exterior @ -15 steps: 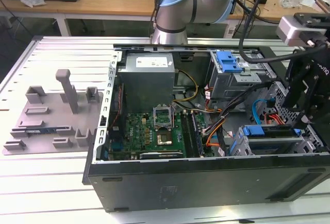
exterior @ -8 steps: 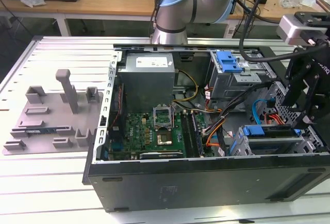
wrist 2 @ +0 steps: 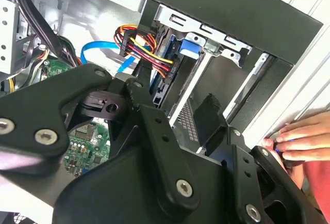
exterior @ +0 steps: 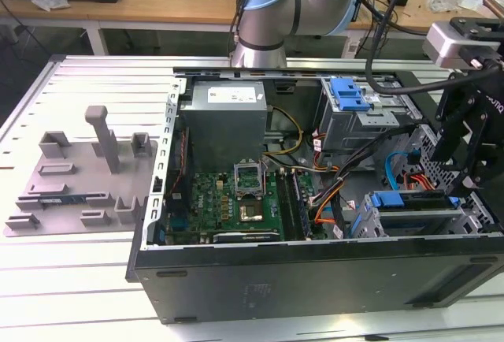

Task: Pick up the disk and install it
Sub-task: 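Insert the second disk wire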

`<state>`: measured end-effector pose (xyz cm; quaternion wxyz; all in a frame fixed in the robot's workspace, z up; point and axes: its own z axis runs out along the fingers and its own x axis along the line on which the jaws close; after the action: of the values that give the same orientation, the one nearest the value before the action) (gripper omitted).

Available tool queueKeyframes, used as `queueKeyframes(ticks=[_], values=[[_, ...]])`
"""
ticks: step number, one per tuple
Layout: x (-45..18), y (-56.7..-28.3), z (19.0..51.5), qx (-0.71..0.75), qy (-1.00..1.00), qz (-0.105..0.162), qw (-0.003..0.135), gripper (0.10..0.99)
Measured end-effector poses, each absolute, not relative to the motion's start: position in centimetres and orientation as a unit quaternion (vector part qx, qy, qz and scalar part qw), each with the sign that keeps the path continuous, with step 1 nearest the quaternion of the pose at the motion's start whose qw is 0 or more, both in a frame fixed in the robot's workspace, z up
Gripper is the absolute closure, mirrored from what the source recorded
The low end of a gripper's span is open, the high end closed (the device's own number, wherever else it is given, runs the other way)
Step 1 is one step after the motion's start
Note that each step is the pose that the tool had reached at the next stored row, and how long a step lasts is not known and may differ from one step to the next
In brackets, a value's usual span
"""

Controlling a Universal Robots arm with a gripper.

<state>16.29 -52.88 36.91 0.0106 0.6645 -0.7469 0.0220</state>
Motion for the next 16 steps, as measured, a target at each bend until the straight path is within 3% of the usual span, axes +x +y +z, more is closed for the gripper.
queueKeyframes(ticks=[9,11,16], values=[[16.1,-51.7,37.5,0.664,-0.747,0.027,0.015,0.482],[15.5,-49.3,37.5,0.664,-0.746,0.051,0.036,0.482],[14.8,-47.5,37.5,0.663,-0.745,0.063,0.048,0.502]])
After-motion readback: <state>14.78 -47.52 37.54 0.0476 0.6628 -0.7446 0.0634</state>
